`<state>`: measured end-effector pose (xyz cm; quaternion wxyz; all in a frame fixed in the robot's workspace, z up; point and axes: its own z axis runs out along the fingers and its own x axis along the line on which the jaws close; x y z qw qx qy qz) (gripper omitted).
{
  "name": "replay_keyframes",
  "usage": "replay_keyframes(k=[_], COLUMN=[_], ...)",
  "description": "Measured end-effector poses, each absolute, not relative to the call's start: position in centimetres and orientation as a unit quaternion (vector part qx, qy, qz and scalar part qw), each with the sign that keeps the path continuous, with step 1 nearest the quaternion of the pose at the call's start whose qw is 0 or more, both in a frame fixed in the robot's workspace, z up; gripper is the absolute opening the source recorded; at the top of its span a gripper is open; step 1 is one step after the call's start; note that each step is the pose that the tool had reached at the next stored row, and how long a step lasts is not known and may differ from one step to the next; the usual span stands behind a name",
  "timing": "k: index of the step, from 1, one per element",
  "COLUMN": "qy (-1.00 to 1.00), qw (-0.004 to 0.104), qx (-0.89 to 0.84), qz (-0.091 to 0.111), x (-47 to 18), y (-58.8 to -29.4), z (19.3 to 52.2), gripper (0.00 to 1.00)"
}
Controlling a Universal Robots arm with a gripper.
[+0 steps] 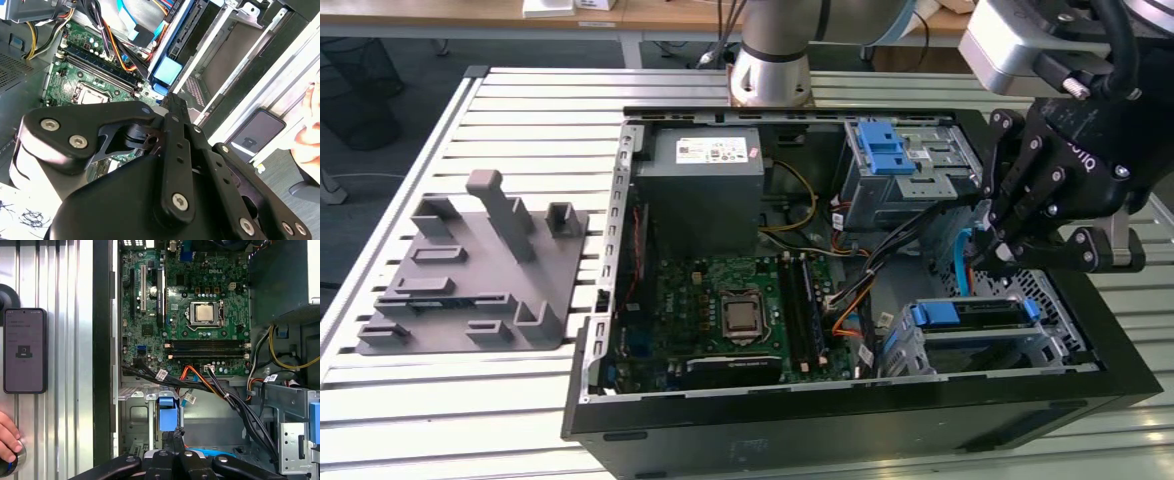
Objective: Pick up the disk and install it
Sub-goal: 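Insert the first disk wire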
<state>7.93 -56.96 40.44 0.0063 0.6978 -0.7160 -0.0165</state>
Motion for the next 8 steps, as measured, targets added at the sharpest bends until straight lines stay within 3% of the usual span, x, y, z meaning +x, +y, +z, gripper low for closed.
replay_keyframes(k=[8], qy=[-0.716], qw=[0.005], qx=[0.698], qz=[-0.015], x=[7.94], y=[-56.95], z=[40.37], gripper=[0.11])
